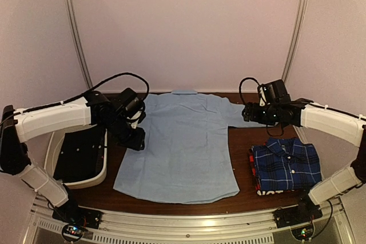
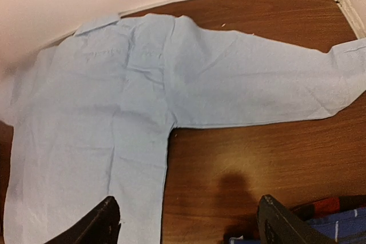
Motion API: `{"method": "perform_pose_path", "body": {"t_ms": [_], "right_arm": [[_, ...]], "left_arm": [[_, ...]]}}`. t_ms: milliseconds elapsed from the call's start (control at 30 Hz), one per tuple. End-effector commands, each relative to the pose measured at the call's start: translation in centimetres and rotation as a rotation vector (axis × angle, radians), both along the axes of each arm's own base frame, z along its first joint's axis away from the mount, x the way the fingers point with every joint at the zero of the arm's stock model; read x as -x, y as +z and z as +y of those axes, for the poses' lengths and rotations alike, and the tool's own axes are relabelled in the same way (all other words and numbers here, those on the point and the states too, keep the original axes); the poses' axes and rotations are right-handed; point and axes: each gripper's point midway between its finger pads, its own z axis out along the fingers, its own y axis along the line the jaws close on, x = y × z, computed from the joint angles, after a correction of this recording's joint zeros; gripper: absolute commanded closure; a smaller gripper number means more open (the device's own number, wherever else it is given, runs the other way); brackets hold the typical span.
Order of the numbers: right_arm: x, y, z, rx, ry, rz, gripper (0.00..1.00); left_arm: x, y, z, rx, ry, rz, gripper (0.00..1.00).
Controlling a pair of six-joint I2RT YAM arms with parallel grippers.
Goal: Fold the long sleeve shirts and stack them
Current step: Flatten out the crumpled shirt at the center of the board, then pick up the sleeve from the corner of the board.
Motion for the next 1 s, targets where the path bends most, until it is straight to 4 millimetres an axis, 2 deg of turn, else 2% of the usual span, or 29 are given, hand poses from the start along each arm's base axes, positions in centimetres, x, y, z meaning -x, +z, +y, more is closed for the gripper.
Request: {"method": "perform_pose_path", "body": {"t_ms": [0, 233, 300, 400, 567, 700, 867, 967], "right_arm": [[-4.4, 1.6, -5.5, 0.025, -0.177, -0.082, 0.13], [-8.8, -2.0, -15.1, -0.028, -0.403, -0.03, 0.02], [-9.6, -3.0, -18.6, -0.044, -0.483, -0.034, 0.0], [-10.7, -4.8, -21.9, -0.105, -0.543, -0.027, 0.0], [-12.7, -6.8, -25.2, -0.221, -0.595, -0.041, 0.0], [-14.1, -8.1, -26.8, -0.295, -0.619, -0.038, 0.03], [-15.7, -8.6, -27.5, -0.33, -0.61, -0.058, 0.17], [-16.7, -9.0, -27.6, -0.337, -0.596, -0.057, 0.32]], "left_arm": [[-4.0, 1.8, -4.4, 0.141, -0.074, -0.085, 0.53], [-7.5, 2.8, -8.5, 0.243, -0.14, -0.108, 0.53], [-8.1, 3.2, -9.2, 0.269, -0.147, -0.114, 0.53], [-8.8, 3.4, -9.8, 0.295, -0.155, -0.119, 0.53], [-9.3, 3.4, -10.1, 0.312, -0.166, -0.118, 0.53], [-9.3, 2.9, -10.2, 0.307, -0.172, -0.109, 0.54], [-9.3, 2.7, -10.2, 0.309, -0.172, -0.107, 0.54], [-9.3, 2.6, -10.1, 0.308, -0.171, -0.105, 0.54]]}}
